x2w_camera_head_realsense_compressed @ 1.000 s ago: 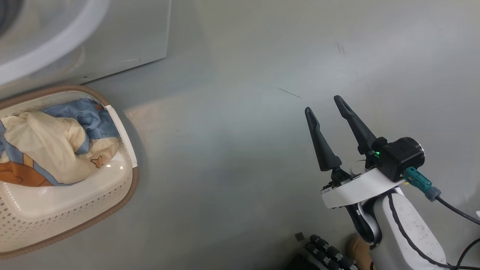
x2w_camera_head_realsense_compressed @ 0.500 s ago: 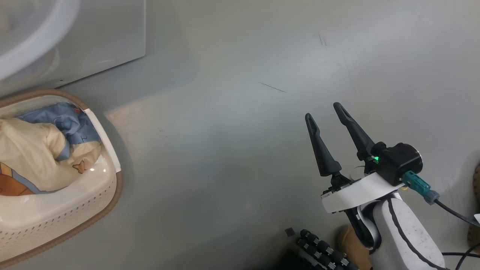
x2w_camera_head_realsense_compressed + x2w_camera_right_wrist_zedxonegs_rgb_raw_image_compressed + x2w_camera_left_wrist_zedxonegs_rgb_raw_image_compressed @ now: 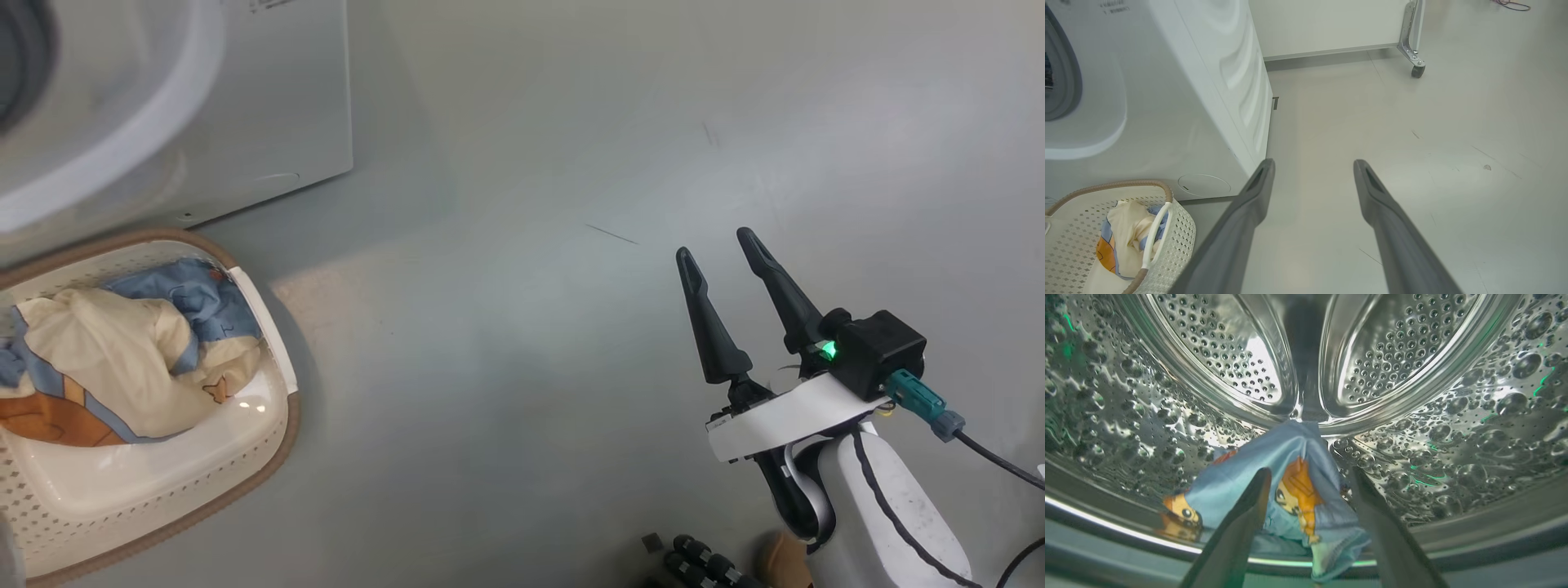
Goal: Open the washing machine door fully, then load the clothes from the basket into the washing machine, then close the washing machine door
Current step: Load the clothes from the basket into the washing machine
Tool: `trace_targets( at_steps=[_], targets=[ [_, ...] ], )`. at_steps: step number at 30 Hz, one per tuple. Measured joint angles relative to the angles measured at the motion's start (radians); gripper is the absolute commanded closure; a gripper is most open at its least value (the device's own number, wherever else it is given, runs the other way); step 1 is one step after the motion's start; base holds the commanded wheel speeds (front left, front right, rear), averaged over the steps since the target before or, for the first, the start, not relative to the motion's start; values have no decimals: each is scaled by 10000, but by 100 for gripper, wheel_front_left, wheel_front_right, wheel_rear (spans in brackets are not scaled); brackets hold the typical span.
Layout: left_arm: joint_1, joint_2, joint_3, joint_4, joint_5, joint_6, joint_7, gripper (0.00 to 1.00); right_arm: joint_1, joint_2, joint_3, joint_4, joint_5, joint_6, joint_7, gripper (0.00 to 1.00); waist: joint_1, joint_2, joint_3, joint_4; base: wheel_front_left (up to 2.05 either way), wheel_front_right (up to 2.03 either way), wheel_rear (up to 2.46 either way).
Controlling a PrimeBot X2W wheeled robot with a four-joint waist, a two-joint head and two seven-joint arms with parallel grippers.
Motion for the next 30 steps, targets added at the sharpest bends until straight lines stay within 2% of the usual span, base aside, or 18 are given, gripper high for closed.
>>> trace_targets(
  at_steps=[7, 14, 25, 30],
  targets=[
    [927, -520, 203, 487, -240, 31, -280, 0, 2, -2, 2, 245, 81, 0, 0, 0, 0, 0, -820, 258, 0, 0, 0],
    [1668, -1018, -29, 566, -234, -61, -447, 0, 173, -10, -257, 422, 79, 0, 0, 0, 0, 0, -1739, 598, 0, 0, 0],
    [3336, -2230, -305, 466, -324, -907, -458, 0, 984, -17, -941, 533, 50, 0, 0, 0, -1, 0, -3141, 1357, 0, 0, 0],
    [4337, -2414, -311, -234, -326, -1103, -458, 0, 1250, -15, -984, 583, -21, 0, 0, 0, -1, 0, -3685, 1745, 0, 0, 0]
  ],
)
